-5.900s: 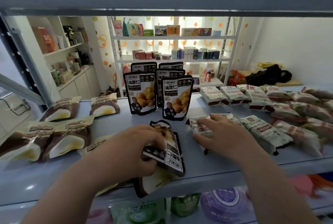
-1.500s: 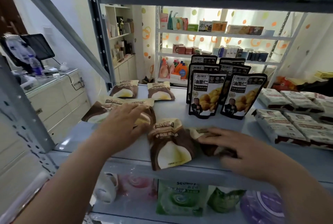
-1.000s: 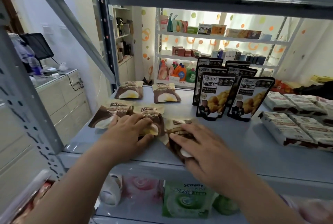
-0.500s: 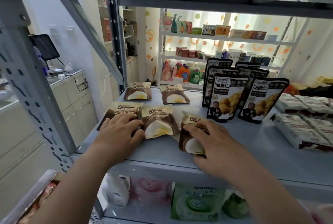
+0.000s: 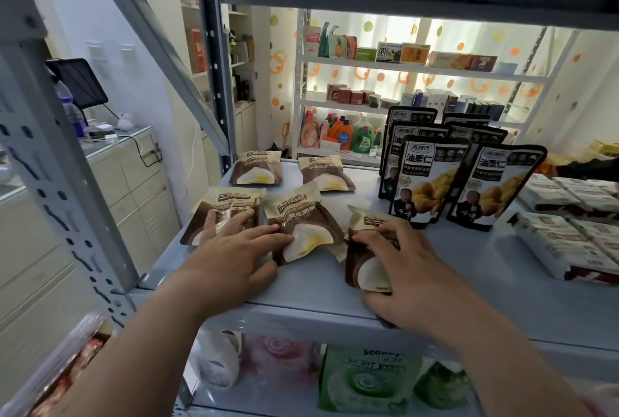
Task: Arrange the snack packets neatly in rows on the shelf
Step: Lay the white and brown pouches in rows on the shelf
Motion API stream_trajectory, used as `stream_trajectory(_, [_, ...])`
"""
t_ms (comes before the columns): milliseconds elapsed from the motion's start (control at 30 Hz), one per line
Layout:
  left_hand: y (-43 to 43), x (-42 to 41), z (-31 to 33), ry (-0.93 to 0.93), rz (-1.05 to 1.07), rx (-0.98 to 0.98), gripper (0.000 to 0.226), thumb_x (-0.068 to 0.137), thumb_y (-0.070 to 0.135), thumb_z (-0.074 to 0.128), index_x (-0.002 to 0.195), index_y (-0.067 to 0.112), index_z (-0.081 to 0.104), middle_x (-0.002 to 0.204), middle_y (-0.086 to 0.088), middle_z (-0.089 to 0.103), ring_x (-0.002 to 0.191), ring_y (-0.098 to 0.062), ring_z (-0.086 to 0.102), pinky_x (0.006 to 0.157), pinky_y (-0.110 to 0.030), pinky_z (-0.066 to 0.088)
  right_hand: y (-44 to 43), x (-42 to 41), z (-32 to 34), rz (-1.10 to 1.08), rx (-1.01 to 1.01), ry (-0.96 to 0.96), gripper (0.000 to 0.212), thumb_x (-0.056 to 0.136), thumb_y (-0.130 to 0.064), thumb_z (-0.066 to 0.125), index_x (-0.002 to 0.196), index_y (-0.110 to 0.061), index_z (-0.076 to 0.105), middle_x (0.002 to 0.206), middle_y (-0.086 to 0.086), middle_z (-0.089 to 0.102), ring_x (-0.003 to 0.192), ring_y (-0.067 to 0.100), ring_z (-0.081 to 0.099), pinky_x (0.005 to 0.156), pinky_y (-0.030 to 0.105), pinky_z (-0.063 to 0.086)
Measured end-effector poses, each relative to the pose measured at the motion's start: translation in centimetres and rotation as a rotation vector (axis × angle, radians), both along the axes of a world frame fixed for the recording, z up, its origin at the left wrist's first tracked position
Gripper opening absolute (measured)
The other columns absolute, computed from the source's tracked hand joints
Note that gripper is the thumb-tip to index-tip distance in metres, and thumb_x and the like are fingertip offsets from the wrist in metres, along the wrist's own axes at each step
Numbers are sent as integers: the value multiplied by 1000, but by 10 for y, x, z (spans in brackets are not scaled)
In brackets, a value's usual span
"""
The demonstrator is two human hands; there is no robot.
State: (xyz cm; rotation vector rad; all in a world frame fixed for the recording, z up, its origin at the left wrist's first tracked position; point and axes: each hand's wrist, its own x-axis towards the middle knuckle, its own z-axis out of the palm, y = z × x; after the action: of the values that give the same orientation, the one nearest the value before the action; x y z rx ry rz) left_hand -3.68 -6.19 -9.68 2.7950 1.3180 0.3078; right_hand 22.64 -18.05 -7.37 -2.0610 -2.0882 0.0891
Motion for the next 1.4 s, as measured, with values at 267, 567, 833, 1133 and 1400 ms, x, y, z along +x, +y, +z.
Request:
stream_trajectory(267, [-3,-1,3,-28,-57,31,39,90,49,28,121,46,50,147,30,36,149,-11,1,113,-56,-18,-12,8,1,-74,62,-7,70,78,-68,54,136,-51,19,141,-12,15,130,21,25,96,38,46])
stream_trajectory(567, [1,35,18,-158,-170,-30,51,96,44,44,144,49,28,150,21,35,133,-7,37,101,-31,39,-11,8,3,-156,61,-40,71,77,-74,45,137,-48,17,134,-6,23,126,22,28,90,35,45])
stream_trajectory(833, [27,66,42,-47,-319,-85,36,96,34,51,131,36,53,134,13,49,120,-7,47,99,-24,40,-11,8,3,-171,55,-79,76,74,-85,38,137,-47,19,134,-4,23,124,23,31,86,36,47])
stream_trajectory(1133, [138,158,43,41,-134,-163,51,100,33,42,150,35,31,160,3,22,146,-22,19,114,-41,20,-2,8,5,-96,19,-38,86,65,-86,44,136,-42,21,131,-3,14,128,24,20,100,43,38])
stream_trajectory(1400, [176,155,35,128,-118,-215,38,95,39,40,130,40,54,154,4,31,142,-21,26,116,-45,21,-4,13,7,-19,26,30,73,79,-68,50,140,-42,19,152,-11,5,137,21,21,99,41,42])
